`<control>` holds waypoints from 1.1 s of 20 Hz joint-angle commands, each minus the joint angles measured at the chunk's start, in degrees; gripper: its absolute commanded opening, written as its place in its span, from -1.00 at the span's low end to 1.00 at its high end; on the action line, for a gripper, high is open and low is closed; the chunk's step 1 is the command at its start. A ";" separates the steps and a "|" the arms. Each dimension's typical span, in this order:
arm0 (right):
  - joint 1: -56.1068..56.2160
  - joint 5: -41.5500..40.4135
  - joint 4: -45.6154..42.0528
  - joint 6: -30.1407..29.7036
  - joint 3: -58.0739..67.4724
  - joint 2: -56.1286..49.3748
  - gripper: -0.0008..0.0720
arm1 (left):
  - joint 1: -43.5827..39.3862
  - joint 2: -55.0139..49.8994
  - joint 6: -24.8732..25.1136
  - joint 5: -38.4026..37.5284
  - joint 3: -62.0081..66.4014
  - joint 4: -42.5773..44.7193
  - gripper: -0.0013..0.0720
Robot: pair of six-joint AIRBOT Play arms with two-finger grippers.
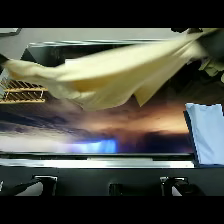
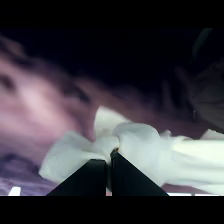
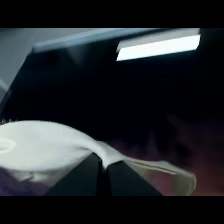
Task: Fold the clothes and pants, and hang the long-sleeved shirts on hangers.
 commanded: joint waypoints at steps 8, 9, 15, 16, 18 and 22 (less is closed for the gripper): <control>0.09 5.62 -19.67 10.45 17.27 -1.92 -0.91 | 2.23 20.72 -12.13 8.48 0.31 14.51 -0.93; 0.09 6.49 -19.82 10.34 17.27 -3.89 -0.91 | 2.23 19.80 -12.07 9.14 -0.31 13.64 -0.93; 0.09 8.61 -18.67 7.96 5.09 -20.90 -0.91 | -4.26 6.29 -10.10 11.67 -12.41 9.22 -0.93; 0.09 8.37 -16.57 7.89 3.23 -24.55 -0.90 | -5.88 2.08 -10.10 12.55 -14.62 9.57 -0.93; 0.09 6.51 -10.32 7.76 1.62 -33.00 -0.90 | -8.13 -7.28 -10.12 14.27 -17.16 9.79 -0.93; 0.09 -0.46 -1.20 7.78 1.62 -48.87 -0.91 | -10.58 -28.24 -10.08 16.81 -17.16 9.07 -0.93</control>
